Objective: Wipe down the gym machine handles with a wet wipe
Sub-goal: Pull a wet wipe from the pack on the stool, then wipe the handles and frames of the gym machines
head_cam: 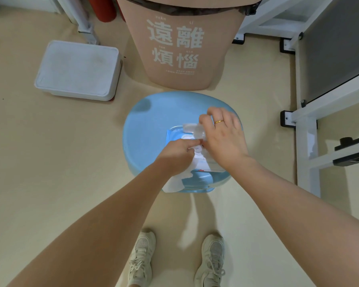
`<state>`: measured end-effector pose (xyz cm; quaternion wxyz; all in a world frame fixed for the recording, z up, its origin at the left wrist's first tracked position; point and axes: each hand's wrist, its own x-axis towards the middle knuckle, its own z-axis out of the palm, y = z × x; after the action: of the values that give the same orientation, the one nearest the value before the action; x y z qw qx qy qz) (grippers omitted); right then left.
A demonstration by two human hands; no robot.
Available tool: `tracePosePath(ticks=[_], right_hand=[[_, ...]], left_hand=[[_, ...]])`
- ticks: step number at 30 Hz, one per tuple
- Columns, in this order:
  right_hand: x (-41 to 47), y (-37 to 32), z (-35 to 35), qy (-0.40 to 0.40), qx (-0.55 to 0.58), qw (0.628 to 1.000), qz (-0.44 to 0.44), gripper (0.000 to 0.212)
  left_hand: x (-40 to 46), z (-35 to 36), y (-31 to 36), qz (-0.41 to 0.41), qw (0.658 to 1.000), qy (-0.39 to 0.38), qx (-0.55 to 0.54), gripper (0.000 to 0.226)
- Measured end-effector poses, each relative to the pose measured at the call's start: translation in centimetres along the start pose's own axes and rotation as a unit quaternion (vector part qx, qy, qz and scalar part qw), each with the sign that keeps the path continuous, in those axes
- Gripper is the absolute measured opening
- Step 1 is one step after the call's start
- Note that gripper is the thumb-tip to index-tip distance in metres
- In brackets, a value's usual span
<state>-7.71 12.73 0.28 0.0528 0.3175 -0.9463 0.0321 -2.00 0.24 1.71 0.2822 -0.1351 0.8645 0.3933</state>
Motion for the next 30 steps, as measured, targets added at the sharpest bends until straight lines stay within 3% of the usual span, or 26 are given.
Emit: tracePosePath(ticks=[2,4,6,8,10,13,15,17,19,21,22,23,24,25,26,27,30], right_hand=[[-0.6,0.1,-0.4,-0.032,0.034,0.997,-0.058,0.027],[-1.7,0.6,-0.8,-0.086,0.092,0.990,-0.069,0.015],[-2.6,0.8,-1.5,-0.112,0.128,0.983,-0.061,0.024],[-3.3,0.7,-1.7,-0.103,0.124,0.983,-0.084,0.037],[-4.0,0.2,-1.2,-0.103,0.088,0.984,-0.115,0.037],[-4.9,-0.3,0.2,-0.124,-0.002,0.981,-0.150,0.022],[-5.3,-0.4,0.5,-0.144,-0.044,0.976,-0.157,0.035],[-5.1,-0.6,0.0,-0.169,-0.073,0.973,-0.140,0.043],[-4.6,-1.5,-1.0,-0.185,-0.081,0.973,-0.115,0.037],[-4.0,-2.6,-2.5,-0.238,0.084,0.968,0.006,0.027],[-3.6,-3.3,-4.2,-0.253,0.235,0.932,0.107,0.030],[-3.3,-4.0,-6.1,-0.270,0.403,0.851,0.199,0.032],[-3.0,-4.4,-8.2,-0.276,0.544,0.748,0.262,0.034],[-2.9,-4.6,-10.3,-0.294,0.615,0.673,0.286,0.034],[-2.9,-4.5,-12.5,-0.322,0.632,0.648,0.278,0.033],[-3.0,-4.2,-14.7,-0.340,0.622,0.659,0.253,0.030],[-2.9,-3.1,-21.6,-0.303,0.534,0.762,0.206,0.013]], left_hand=[[0.4,0.0,0.0,-0.002,0.999,-0.014,0.051,0.049],[0.2,0.0,0.2,0.008,0.996,-0.029,0.088,0.045],[-0.9,-0.1,-0.5,0.058,0.996,-0.026,0.060,0.039],[-2.3,-0.3,-1.9,0.081,0.996,0.011,-0.039,0.037],[-3.2,-1.1,-3.2,0.058,0.992,0.071,-0.087,0.035],[-3.2,-2.2,-3.6,-0.009,0.990,0.079,-0.120,0.032],[-2.9,-2.4,-3.2,-0.039,0.979,0.084,-0.180,0.027],[-2.5,-2.2,-2.7,-0.052,0.970,0.096,-0.218,0.025],[-2.6,-2.4,-2.0,-0.067,0.958,0.109,-0.258,0.027],[-3.5,-3.0,-0.9,-0.073,0.945,0.106,-0.300,0.026],[-4.3,-3.4,-0.1,-0.066,0.944,0.096,-0.310,0.025],[-5.1,-4.0,0.9,-0.052,0.944,0.083,-0.315,0.024],[-5.9,-4.7,2.0,-0.038,0.944,0.070,-0.320,0.024],[-6.9,-5.6,3.2,-0.029,0.942,0.058,-0.328,0.025],[-7.9,-6.5,4.6,-0.021,0.940,0.045,-0.337,0.026],[-9.0,-7.5,6.0,-0.009,0.940,0.034,-0.341,0.026],[-13.0,-11.0,10.2,0.042,0.954,0.032,-0.294,0.015]])
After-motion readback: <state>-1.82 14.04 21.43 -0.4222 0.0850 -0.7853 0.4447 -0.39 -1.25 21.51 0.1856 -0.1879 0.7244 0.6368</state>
